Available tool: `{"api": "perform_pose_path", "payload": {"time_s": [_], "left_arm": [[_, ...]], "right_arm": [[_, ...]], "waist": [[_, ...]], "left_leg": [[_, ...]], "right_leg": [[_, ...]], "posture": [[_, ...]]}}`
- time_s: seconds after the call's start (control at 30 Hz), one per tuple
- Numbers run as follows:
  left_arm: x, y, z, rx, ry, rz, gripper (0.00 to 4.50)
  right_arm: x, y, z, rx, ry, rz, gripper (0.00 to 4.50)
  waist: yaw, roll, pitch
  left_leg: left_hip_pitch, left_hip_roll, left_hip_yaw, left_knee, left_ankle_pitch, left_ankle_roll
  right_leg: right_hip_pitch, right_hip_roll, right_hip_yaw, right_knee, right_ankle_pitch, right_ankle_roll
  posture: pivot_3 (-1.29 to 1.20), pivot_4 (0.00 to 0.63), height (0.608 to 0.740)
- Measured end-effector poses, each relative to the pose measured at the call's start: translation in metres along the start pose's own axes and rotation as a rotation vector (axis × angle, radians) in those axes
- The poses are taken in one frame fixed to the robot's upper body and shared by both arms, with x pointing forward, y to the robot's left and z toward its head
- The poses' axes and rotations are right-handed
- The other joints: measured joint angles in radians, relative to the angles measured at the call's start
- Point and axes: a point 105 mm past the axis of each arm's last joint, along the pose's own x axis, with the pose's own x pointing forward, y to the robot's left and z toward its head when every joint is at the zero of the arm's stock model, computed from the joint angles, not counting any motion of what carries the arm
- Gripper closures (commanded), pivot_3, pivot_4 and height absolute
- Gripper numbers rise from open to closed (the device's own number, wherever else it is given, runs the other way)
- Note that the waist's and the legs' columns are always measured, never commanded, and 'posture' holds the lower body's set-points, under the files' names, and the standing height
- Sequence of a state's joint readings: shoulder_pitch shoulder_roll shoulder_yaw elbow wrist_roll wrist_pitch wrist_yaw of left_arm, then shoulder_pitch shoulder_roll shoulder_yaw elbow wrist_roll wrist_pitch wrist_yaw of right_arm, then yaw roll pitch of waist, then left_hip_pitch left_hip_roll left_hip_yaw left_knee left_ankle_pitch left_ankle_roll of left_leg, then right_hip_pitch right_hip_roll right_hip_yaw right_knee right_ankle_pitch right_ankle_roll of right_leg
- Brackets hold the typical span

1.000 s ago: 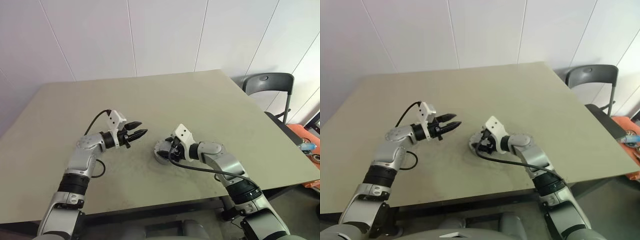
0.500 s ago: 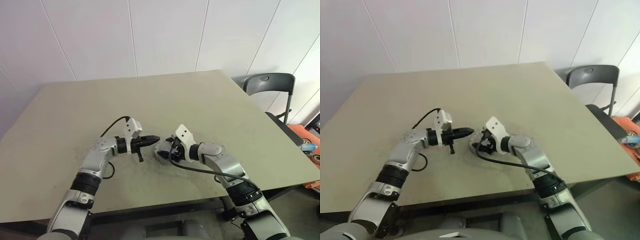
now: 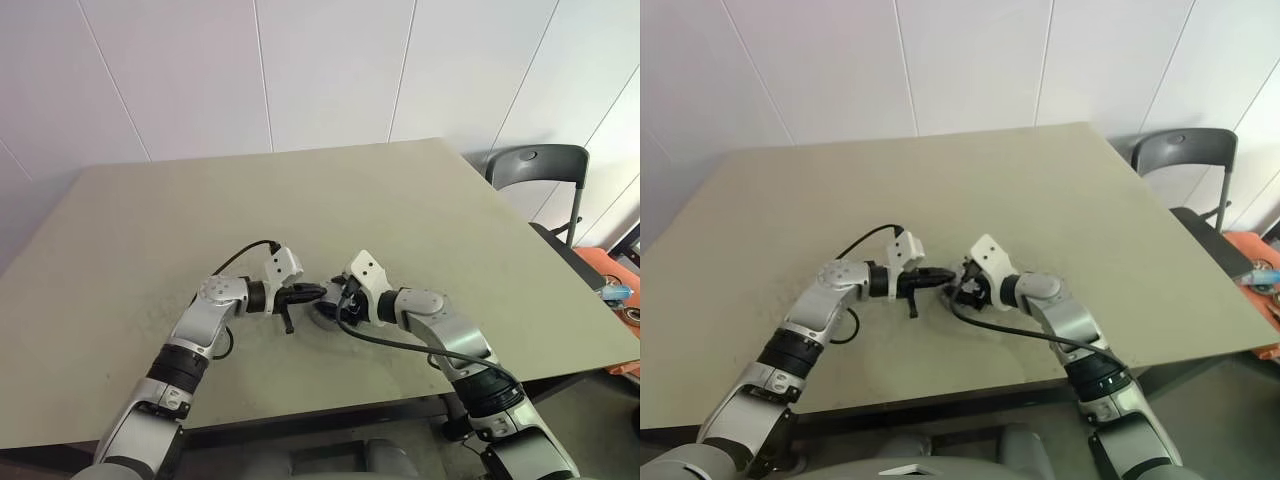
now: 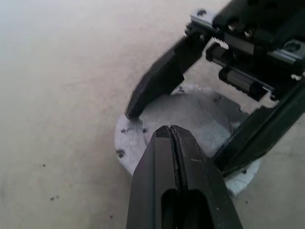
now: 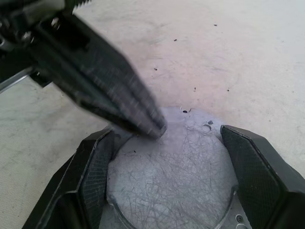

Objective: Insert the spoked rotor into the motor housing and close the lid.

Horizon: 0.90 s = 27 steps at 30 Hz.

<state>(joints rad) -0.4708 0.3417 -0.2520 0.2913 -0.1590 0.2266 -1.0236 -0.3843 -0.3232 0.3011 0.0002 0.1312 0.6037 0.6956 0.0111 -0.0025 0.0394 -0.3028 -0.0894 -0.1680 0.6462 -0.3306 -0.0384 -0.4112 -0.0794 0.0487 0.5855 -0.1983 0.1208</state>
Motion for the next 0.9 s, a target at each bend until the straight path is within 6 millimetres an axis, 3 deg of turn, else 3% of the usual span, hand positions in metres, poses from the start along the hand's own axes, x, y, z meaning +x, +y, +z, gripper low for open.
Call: {"api": "perform_pose_path", "payload": {"time_s": [0.27, 0.4, 0.9], "left_arm": [[0.0014, 0.0006, 0.0006, -0.023, 0.018, -0.009, 4.46], [0.0029, -0.0003, 0.001, -0.024, 0.015, -0.012, 4.5], [0.0027, -0.0036, 0.0034, -0.009, 0.006, -0.011, 4.5]], "right_arm": [[-0.0001, 0.0001, 0.0007, -0.002, -0.001, -0.002, 1.27], [0.0002, 0.0034, 0.0012, -0.003, 0.003, 0.01, 0.02], [-0.0093, 0.0015, 0.007, 0.134, -0.025, 0.054, 0.02]], "waist": [[0.0, 0.0, 0.0], [0.0, 0.0, 0.0], [0.002, 0.0, 0.0]], "left_leg": [[0.0, 0.0, 0.0, 0.0, 0.0, 0.0], [0.0, 0.0, 0.0, 0.0, 0.0, 0.0], [-0.002, 0.0, 0.0, 0.0, -0.001, 0.002]], "right_leg": [[0.0, 0.0, 0.0, 0.0, 0.0, 0.0], [0.0, 0.0, 0.0, 0.0, 0.0, 0.0], [-0.001, 0.0, 0.0, -0.002, 0.0, 0.0]], "posture": [[0.0, 0.0, 0.74], [0.0, 0.0, 0.74], [0.0, 0.0, 0.74]]}}
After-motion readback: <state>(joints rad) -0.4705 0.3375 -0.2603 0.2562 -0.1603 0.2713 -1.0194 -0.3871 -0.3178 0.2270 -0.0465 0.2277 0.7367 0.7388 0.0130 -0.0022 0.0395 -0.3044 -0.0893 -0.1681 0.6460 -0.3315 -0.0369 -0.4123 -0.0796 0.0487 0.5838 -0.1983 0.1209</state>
